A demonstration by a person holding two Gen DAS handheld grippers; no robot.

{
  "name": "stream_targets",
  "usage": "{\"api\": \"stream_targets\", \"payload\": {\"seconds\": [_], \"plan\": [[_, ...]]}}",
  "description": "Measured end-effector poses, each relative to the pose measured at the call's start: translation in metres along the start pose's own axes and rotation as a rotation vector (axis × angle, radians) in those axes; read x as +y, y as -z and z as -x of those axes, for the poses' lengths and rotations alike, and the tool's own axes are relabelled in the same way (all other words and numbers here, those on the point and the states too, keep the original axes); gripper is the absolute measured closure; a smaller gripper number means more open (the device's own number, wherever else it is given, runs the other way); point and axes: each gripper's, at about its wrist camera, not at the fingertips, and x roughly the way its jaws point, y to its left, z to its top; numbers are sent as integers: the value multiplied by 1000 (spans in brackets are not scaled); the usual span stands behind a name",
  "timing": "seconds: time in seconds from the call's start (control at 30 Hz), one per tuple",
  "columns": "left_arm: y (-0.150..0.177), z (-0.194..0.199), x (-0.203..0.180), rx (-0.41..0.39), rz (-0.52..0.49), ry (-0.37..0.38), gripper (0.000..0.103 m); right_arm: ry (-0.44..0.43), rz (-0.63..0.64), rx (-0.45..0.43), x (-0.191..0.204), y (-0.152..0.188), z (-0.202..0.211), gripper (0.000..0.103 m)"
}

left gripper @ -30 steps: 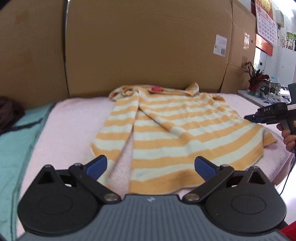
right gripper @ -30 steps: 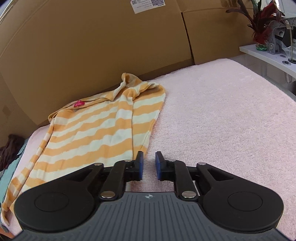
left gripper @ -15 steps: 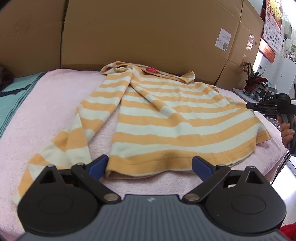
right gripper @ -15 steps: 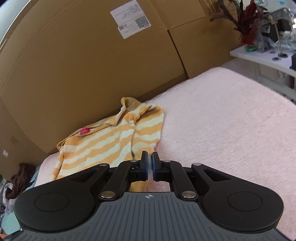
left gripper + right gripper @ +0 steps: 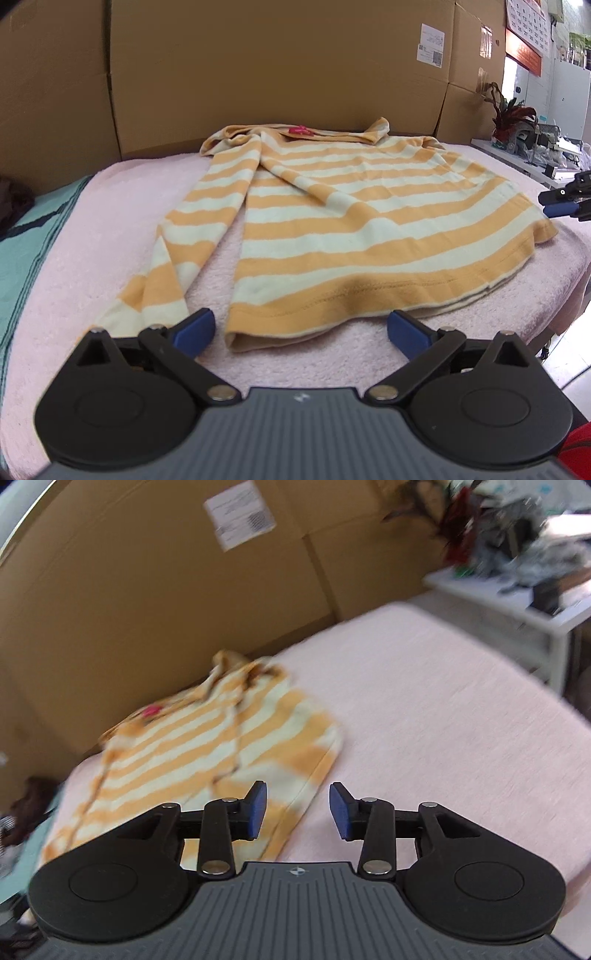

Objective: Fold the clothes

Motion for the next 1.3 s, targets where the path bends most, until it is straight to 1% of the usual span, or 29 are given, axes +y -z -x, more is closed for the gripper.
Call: {"api": "stream_targets", "payload": {"seconds": [0.07,0.13,0.2,0.23,0.27,0.3,0.37,0.4,0.43,0.47,0.5,0.53,0.63,0.67,0.87,0.97,1.03,1.07,1.1,1.17,1.23,1.27,1.3], "plan": [[0,0,-2,0,-13,8,3,-27,39,31,7,16,6,61],[0,1,-3,2,-24,14,6,-42,104,29,15,27,8,64],[-1,3,-5,-7,-29,13,18,-29,165,30,25,33,6,87],[-2,4,-6,-12,-32,8,21,-20,184,34,28,33,5,96],[-2,5,-6,-17,-33,4,27,-11,200,40,31,33,4,96],[-1,6,-6,-21,-30,-1,30,-5,219,42,34,31,5,96],[-1,8,-4,-26,-19,-14,41,0,249,42,37,28,9,96],[-1,9,-2,-30,-10,-18,54,-8,252,38,38,27,13,96],[-1,11,1,-33,3,-18,59,-26,247,33,37,25,17,96],[-1,12,5,-37,24,-10,70,-40,234,31,35,24,19,96],[-1,13,9,-40,50,4,76,-52,219,30,34,24,20,96],[0,14,12,-45,75,15,78,-65,205,30,33,24,22,96],[1,13,17,-60,130,33,87,-103,162,27,28,23,25,96],[2,13,18,-65,140,39,89,-116,148,26,27,23,27,96],[2,29,21,-95,163,53,91,-193,62,21,19,21,34,96],[-1,45,15,-124,145,58,92,-237,30,19,16,20,39,96],[-5,57,12,-152,133,69,96,-282,20,19,15,19,44,96],[-7,64,11,-167,129,76,102,-308,12,17,14,18,46,96],[-9,70,11,-179,127,79,103,-333,4,16,13,17,49,96],[-11,78,12,-187,124,75,103,-384,-12,13,12,15,54,96],[-10,80,14,-167,118,63,103,-429,-36,12,9,14,59,97],[-9,78,14,-151,109,48,94,-450,-43,12,7,14,60,102],[-6,74,13,-129,92,19,90,-445,-39,9,6,15,61,102]]}}
